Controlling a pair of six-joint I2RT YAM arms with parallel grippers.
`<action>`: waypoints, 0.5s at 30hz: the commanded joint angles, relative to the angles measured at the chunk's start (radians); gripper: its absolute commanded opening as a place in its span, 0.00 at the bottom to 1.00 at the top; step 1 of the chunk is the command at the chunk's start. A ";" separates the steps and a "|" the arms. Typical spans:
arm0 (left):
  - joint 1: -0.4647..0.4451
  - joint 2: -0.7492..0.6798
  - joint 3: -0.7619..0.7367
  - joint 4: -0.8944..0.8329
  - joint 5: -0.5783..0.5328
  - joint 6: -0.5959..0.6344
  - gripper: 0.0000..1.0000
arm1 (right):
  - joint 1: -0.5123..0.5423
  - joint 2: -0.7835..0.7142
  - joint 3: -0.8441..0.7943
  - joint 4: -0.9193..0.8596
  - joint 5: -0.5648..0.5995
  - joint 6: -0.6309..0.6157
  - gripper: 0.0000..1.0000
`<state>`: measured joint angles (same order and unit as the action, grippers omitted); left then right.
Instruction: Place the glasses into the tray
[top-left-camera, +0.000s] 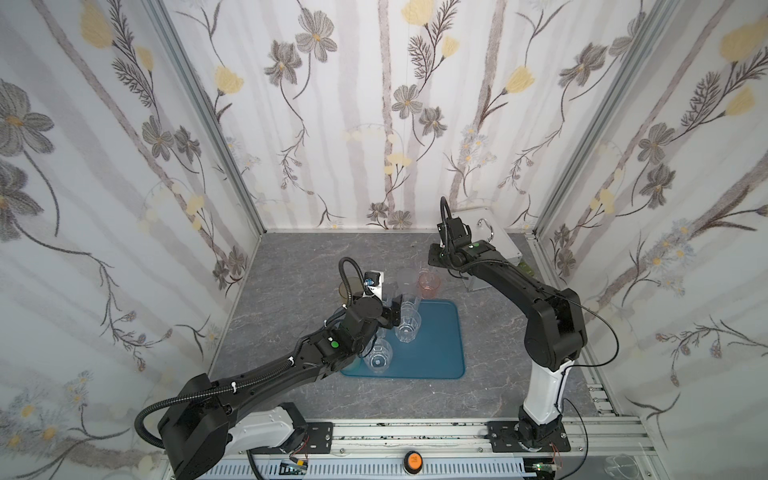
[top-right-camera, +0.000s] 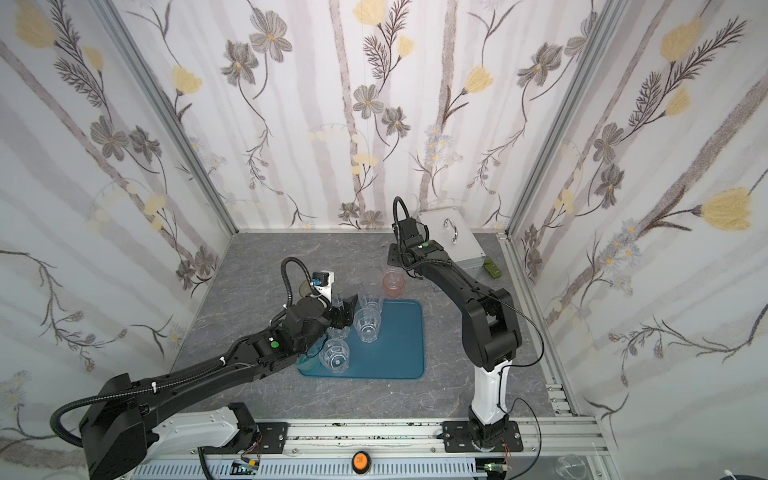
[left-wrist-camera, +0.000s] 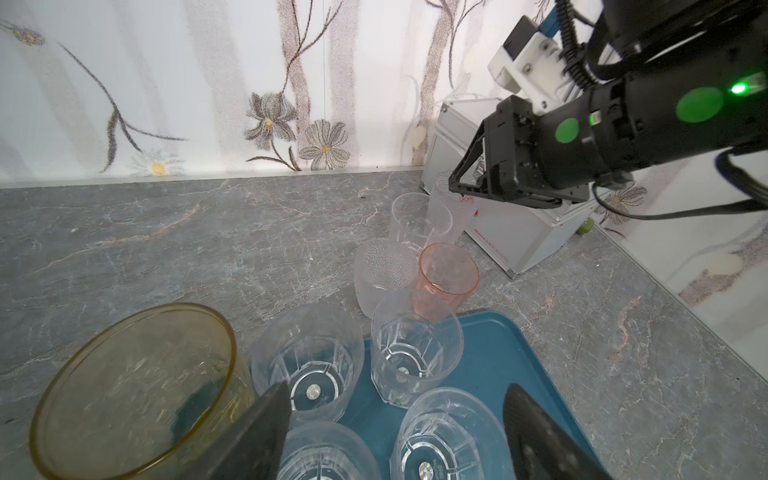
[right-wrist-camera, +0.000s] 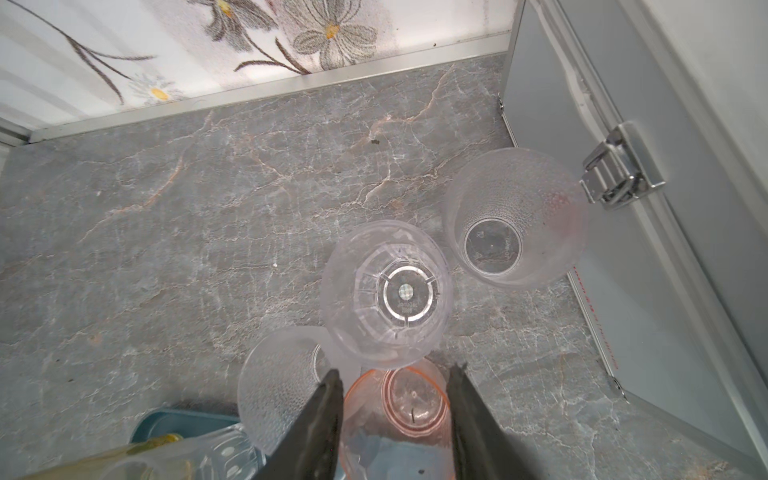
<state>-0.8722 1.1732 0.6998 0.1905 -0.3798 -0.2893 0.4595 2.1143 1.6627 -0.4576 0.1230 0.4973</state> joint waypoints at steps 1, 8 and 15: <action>0.004 -0.012 -0.015 0.025 0.003 -0.026 0.83 | -0.001 0.056 0.041 -0.015 0.050 0.028 0.43; 0.004 -0.040 -0.043 0.024 0.014 -0.055 0.83 | -0.004 0.166 0.105 -0.038 0.086 0.039 0.40; 0.004 -0.052 -0.052 0.024 0.015 -0.062 0.83 | -0.012 0.215 0.133 -0.033 0.070 0.044 0.26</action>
<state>-0.8684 1.1255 0.6514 0.1902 -0.3614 -0.3340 0.4500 2.3192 1.7821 -0.5007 0.1886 0.5282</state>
